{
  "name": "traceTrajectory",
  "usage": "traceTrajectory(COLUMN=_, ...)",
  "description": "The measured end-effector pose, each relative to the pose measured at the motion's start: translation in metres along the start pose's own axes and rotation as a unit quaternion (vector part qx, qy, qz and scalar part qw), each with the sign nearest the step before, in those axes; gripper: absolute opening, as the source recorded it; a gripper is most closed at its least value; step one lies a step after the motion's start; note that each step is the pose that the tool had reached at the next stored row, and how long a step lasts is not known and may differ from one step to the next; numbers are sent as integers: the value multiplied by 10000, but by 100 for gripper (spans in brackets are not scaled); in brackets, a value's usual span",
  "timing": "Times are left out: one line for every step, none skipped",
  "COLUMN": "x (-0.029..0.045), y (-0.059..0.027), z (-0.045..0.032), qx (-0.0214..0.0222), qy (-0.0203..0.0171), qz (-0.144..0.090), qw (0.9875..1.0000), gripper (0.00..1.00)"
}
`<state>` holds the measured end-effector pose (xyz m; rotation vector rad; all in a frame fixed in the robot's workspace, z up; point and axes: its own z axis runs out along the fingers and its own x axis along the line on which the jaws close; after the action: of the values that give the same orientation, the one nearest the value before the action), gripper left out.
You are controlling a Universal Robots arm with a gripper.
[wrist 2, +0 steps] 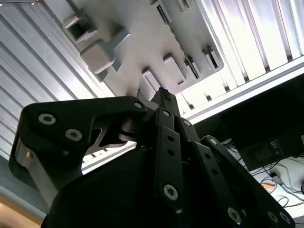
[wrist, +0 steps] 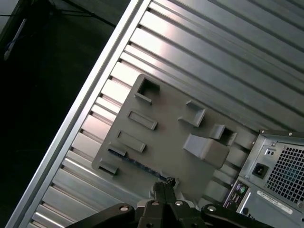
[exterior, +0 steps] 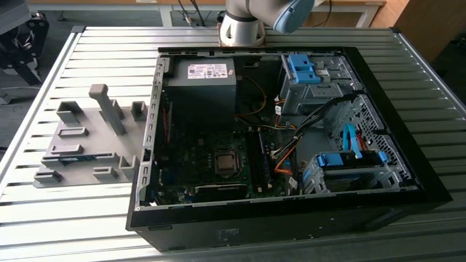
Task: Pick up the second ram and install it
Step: 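Pick up the second ram and move it above second insertion slot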
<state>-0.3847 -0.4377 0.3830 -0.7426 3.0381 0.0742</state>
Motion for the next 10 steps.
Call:
traceTrajectory(x=1, y=0, z=1, qx=-1, qy=3, qz=-64, qw=10000, gripper=11)
traceTrajectory(x=2, y=1, z=1, qx=-3, qy=5, qz=-127, qw=9999, gripper=11)
traceTrajectory(x=3, y=1, z=2, qx=-4, qy=8, qz=-191, qw=9998, gripper=11)
traceTrajectory(x=3, y=2, z=2, qx=-6, qy=11, qz=-256, qw=9997, gripper=11)
traceTrajectory(x=4, y=2, z=3, qx=-7, qy=14, qz=-321, qw=9995, gripper=11)
traceTrajectory(x=4, y=2, z=4, qx=-9, qy=17, qz=-391, qw=9992, gripper=11)
traceTrajectory(x=5, y=2, z=4, qx=-10, qy=20, qz=-455, qw=9990, gripper=11)
traceTrajectory(x=6, y=3, z=5, qx=-12, qy=22, qz=-519, qw=9986, gripper=11)
traceTrajectory(x=6, y=3, z=5, qx=-13, qy=25, qz=-583, qw=9983, gripper=11)
traceTrajectory(x=7, y=3, z=6, qx=-14, qy=28, qz=-646, qw=9979, gripper=11)
